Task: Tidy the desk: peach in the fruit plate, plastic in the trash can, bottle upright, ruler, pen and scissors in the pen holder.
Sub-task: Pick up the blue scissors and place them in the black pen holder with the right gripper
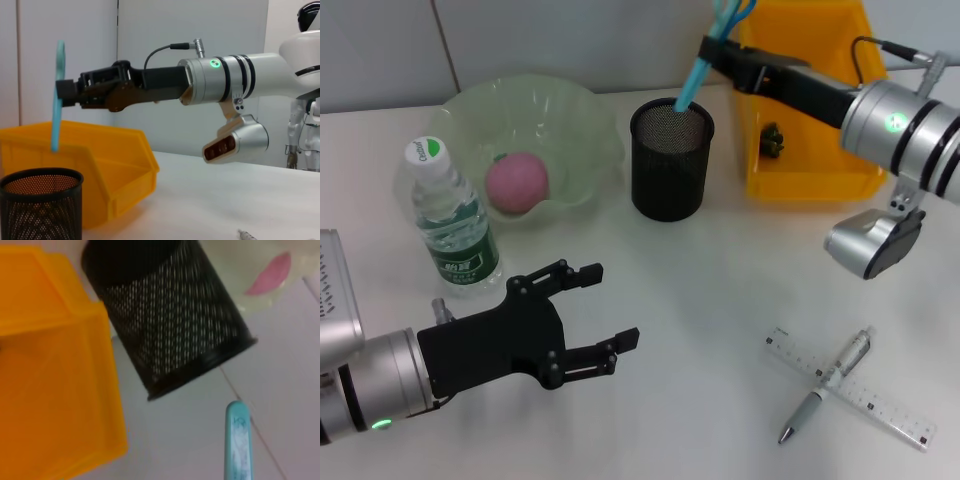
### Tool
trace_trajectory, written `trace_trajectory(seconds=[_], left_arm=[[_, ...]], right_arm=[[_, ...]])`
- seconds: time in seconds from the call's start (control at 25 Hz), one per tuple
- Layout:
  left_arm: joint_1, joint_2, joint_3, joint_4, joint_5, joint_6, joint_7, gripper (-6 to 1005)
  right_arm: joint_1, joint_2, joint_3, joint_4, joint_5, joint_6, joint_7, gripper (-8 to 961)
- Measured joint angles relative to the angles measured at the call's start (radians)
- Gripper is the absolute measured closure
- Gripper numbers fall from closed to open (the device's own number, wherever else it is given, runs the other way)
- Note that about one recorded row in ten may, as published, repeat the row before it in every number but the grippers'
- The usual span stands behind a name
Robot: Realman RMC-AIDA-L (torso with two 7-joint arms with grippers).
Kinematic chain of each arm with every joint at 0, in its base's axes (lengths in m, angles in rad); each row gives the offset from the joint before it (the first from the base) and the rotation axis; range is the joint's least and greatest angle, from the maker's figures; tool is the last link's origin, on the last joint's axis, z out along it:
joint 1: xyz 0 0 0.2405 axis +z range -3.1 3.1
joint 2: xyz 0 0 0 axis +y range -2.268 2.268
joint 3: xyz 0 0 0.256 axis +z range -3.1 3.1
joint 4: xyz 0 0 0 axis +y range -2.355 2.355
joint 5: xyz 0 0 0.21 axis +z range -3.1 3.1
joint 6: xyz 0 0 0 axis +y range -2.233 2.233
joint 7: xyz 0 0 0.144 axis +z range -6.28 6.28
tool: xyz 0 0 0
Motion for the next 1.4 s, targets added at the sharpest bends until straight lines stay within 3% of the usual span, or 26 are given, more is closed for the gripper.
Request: trace_trajectory(seconds=[0.72,1.4], left_arm=[[0.006,0.000,0.011,-0.001,-0.005,0.011,0.049,149],[0.008,0.000,0.014,-0.001,-0.020,0.017,0.045,149]], right_arm=[[0.082,0.001,-0.043,0.109,0.003,0.071,-0.138,726],[0.092,0.001,-0.046,0.133,0.004,0.073,-0.152,726]])
